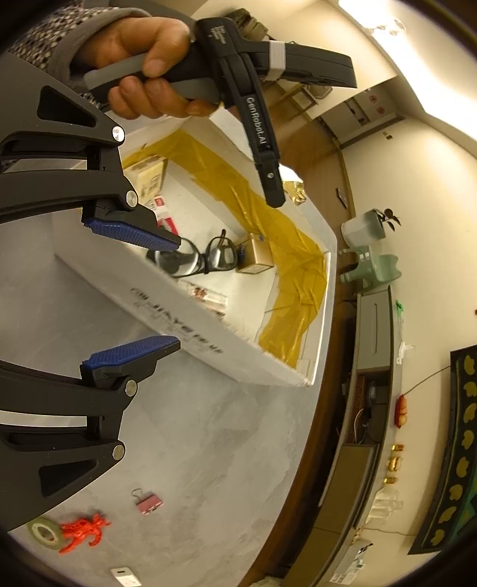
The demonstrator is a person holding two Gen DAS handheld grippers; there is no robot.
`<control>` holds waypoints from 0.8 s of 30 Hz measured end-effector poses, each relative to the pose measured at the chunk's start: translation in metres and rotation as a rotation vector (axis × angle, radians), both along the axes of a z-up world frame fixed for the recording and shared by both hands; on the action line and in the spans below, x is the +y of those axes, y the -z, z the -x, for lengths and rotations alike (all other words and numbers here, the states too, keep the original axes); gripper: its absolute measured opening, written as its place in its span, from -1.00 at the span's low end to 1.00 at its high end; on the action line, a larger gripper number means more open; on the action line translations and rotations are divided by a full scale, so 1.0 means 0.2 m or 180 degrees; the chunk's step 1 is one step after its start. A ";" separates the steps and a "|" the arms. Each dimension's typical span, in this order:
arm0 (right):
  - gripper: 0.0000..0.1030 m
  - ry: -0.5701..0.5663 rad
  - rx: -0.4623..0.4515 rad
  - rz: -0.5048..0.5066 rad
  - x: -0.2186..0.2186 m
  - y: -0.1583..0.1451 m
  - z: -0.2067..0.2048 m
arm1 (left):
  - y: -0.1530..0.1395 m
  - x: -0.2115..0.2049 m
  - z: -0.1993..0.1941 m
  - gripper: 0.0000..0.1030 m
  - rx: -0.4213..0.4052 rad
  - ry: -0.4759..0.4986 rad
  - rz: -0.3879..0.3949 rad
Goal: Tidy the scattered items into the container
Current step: 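Move the right tool to the red figure while the left tool approaches the pink clip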
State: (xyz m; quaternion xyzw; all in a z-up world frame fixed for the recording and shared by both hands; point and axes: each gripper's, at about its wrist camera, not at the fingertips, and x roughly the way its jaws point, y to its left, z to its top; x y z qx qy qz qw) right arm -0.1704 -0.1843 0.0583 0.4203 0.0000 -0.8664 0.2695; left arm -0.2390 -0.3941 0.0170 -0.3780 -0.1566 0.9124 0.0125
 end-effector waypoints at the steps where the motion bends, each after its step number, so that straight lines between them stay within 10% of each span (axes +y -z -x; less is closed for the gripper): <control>1: 0.00 0.0011 -0.0003 0.0007 0.02 0.01 -0.01 | 0.00 0.01 0.00 0.02 0.0004 0.0015 0.0011; 24: 0.00 0.0629 -0.0208 0.0524 0.69 0.16 -0.11 | -0.13 0.71 -0.08 0.06 0.0222 0.0963 0.0208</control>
